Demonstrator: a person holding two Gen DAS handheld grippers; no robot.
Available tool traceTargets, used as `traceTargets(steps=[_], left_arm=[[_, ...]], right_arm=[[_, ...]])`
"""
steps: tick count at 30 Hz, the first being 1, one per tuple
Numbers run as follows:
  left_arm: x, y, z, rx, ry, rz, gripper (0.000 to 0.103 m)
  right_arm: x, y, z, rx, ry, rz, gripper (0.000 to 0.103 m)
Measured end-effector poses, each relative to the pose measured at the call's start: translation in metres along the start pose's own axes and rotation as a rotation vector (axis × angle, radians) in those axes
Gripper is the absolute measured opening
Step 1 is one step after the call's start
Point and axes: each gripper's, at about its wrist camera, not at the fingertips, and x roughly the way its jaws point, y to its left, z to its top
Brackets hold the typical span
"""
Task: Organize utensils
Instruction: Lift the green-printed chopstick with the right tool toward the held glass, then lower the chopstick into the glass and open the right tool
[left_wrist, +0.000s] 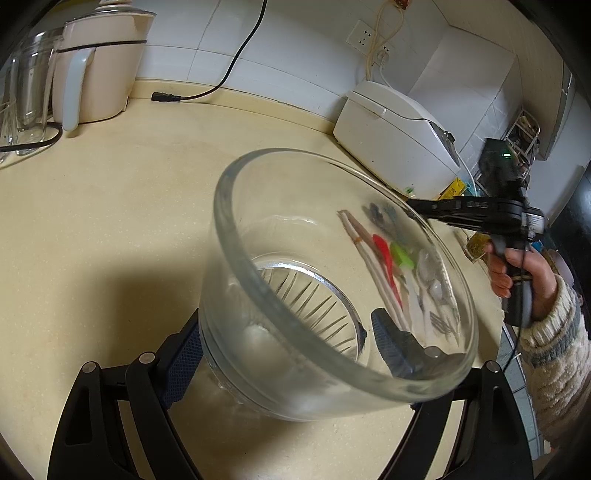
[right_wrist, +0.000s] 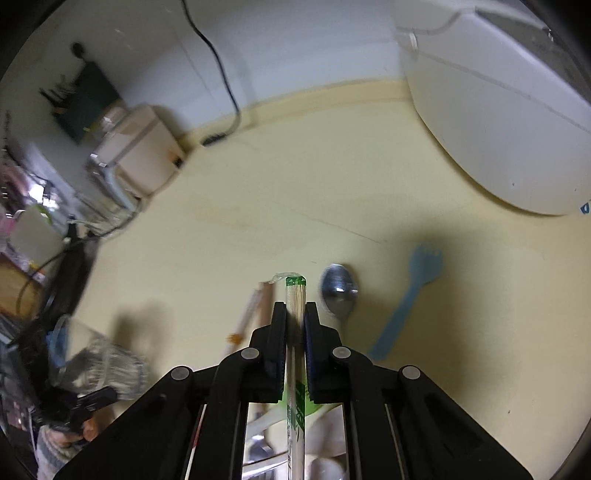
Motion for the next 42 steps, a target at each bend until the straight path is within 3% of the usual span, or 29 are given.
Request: traceTargets(steps=[10,21,31,42], left_arm=[[0.0,0.0,0.0,-0.003,0.0,-0.001,0.089],[0.0,0.003,0.0,-0.011,-0.001,-0.008,0.089],[0.001,0.005,0.0,-0.013,0.001,-0.011,0.09],[0.003,0.004,0.0,-0.014,0.01,-0.012,0.09]], right_arm=[[-0.056,0.054,-0.002,-0.14,-0.15,0.088,0.008],[-0.107,0.089,-0.002,-0.227,-0.26,0.095,0.008],[-0.094,0.077,0.003,-0.179,-0.209,0.113,0.008],[-0.152,0.102,0.023,-0.215,-0.336,0.181,0.008]])
